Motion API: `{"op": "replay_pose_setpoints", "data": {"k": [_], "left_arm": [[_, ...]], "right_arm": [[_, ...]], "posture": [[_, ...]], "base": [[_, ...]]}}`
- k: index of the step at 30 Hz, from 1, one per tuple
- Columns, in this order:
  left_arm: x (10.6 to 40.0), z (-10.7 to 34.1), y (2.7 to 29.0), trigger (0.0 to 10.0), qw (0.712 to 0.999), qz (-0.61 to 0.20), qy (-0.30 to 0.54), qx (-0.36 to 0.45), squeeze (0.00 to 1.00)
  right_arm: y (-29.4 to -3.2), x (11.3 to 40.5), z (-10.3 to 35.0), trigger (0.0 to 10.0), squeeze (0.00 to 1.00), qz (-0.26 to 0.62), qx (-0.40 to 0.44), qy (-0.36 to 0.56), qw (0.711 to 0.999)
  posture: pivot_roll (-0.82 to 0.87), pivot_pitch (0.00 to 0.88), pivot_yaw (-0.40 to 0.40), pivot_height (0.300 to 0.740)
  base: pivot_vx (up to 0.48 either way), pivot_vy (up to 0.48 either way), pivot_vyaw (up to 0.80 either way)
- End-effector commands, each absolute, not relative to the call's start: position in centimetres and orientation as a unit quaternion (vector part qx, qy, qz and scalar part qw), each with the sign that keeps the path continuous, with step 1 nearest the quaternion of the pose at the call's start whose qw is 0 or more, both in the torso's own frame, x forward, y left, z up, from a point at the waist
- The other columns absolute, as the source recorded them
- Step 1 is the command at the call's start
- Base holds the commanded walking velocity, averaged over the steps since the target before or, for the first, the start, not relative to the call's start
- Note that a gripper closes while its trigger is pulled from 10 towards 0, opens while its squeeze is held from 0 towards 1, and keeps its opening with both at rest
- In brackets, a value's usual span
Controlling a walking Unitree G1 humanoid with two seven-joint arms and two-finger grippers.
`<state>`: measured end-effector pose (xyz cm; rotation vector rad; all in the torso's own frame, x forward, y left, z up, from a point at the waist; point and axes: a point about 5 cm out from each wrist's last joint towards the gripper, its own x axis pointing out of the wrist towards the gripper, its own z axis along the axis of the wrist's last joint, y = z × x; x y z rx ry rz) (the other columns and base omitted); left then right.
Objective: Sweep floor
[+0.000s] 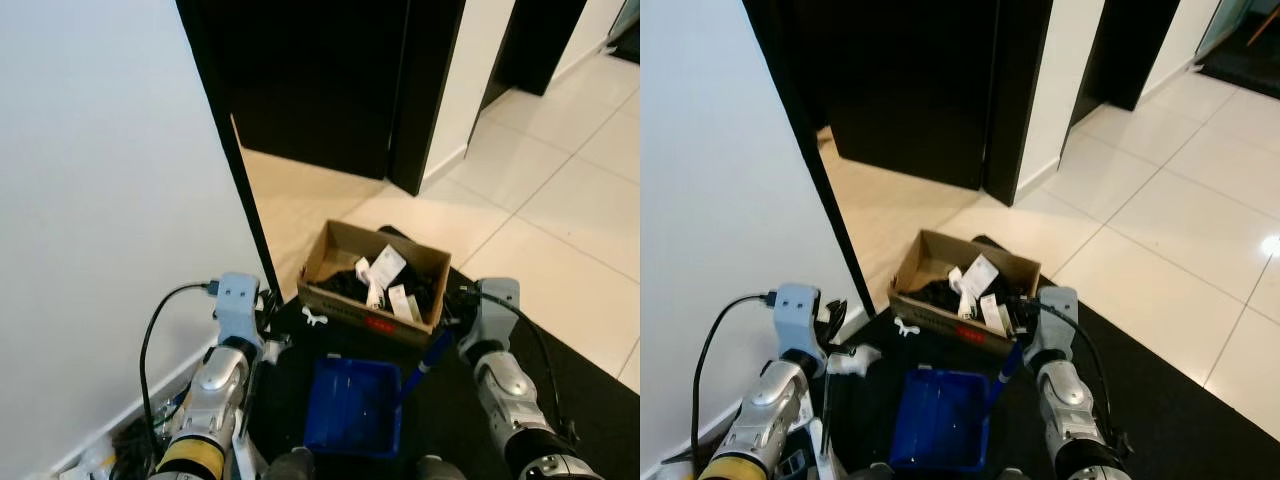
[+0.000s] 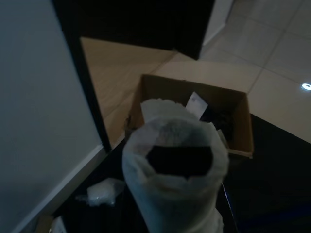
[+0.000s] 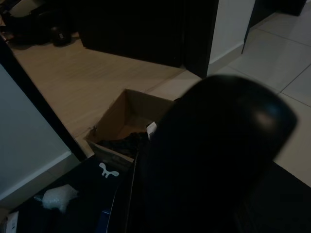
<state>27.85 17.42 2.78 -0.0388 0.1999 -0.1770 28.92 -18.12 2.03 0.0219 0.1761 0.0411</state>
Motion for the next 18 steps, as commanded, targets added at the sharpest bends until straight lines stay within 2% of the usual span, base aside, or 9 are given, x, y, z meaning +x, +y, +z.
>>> {"op": "replay_pose_setpoints", "data": {"k": [1,11,14,18], "left_arm": [[26.3,0.4,18.4,10.0,0.986,-0.051,0.157,-0.034,0.0],[26.1,-0.5,19.5,10.0,0.985,-0.016,0.17,-0.04,0.0],[26.0,-1.0,19.6,10.0,0.979,-0.013,0.184,-0.086,0.0],[26.0,-1.3,19.2,10.0,0.975,-0.031,0.199,-0.098,0.0]], "right_arm": [[-18.2,28.2,1.1,10.0,0.0,0.018,0.001,0.111,0.994],[-18.2,28.2,0.8,10.0,0.0,0.018,0.005,0.118,0.993],[-18.1,28.2,0.6,10.0,0.0,0.037,0.011,0.132,0.991],[-18.2,28.0,0.2,10.0,0.0,0.042,-0.004,0.15,0.988]], "posture": [[0.13,0.087,0.017,0.74],[0.12,0.089,0.01,0.74],[0.11,0.082,0.011,0.74],[0.12,0.095,-0.003,0.74]], "base": [[0.0,0.0,0.0],[0.0,0.0,0.0],[0.0,0.0,0.0],[0.0,0.0,0.0]]}}
